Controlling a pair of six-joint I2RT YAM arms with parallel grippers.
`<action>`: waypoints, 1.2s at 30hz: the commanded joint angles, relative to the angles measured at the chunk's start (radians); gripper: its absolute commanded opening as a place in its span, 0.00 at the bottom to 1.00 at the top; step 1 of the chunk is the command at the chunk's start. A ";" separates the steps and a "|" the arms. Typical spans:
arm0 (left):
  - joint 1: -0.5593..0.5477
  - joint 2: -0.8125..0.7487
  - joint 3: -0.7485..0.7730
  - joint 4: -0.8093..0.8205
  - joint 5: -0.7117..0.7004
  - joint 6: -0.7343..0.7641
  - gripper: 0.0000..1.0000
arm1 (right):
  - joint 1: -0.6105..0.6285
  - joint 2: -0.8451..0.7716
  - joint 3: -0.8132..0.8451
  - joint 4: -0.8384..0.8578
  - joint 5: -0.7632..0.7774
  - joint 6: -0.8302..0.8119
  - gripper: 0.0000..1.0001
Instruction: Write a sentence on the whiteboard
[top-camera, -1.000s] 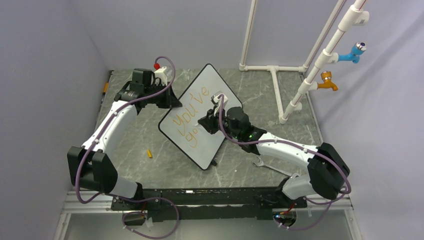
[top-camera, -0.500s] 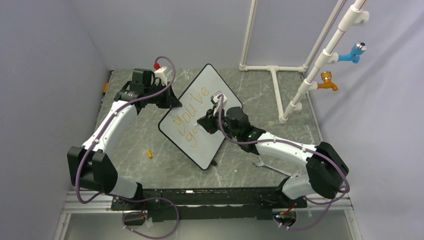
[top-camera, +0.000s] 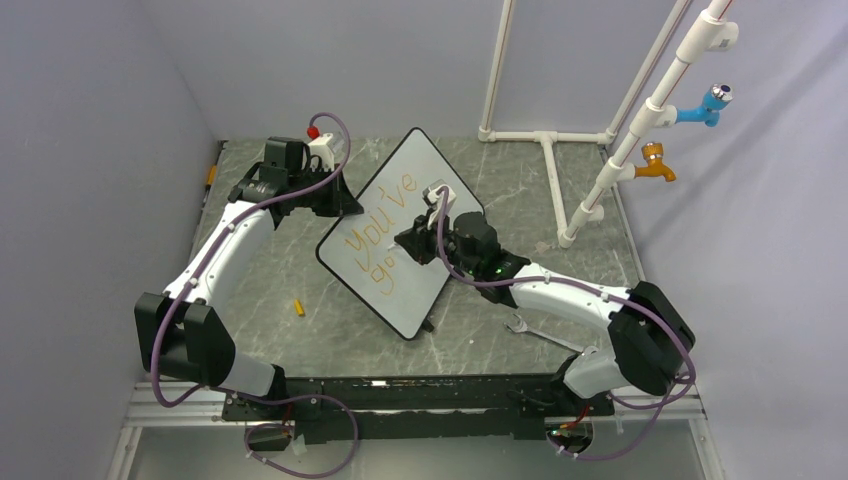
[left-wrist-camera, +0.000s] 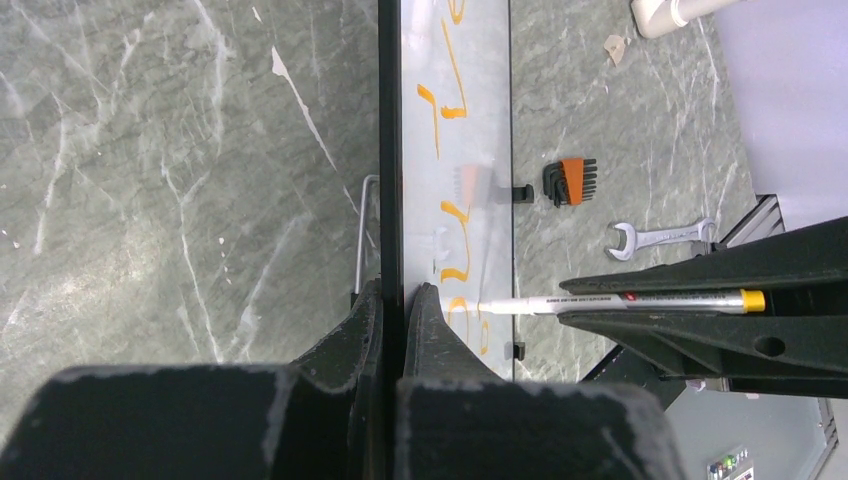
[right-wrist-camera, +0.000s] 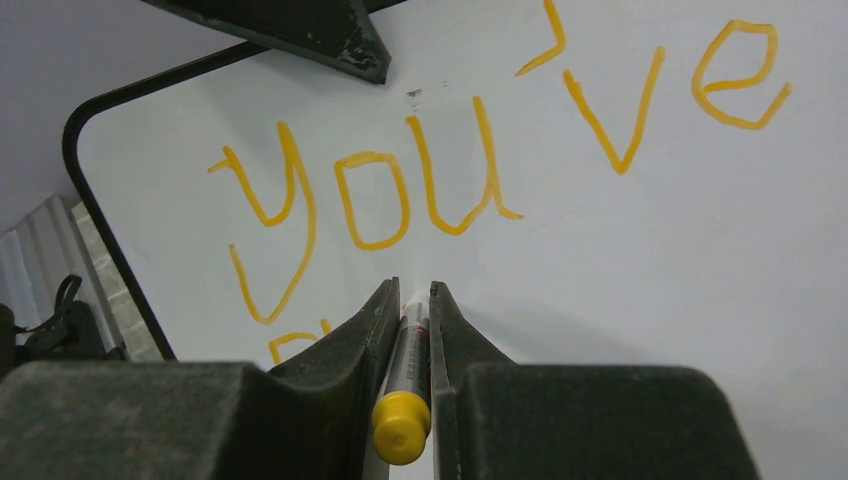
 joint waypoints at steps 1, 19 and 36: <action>0.009 -0.035 -0.003 0.008 -0.164 0.132 0.00 | -0.016 0.028 0.036 0.026 0.042 -0.014 0.00; 0.009 -0.036 -0.003 0.008 -0.163 0.131 0.00 | -0.028 0.015 0.066 0.002 0.059 -0.045 0.00; 0.009 -0.040 -0.003 0.008 -0.167 0.132 0.00 | -0.027 -0.025 0.089 -0.012 0.006 -0.019 0.00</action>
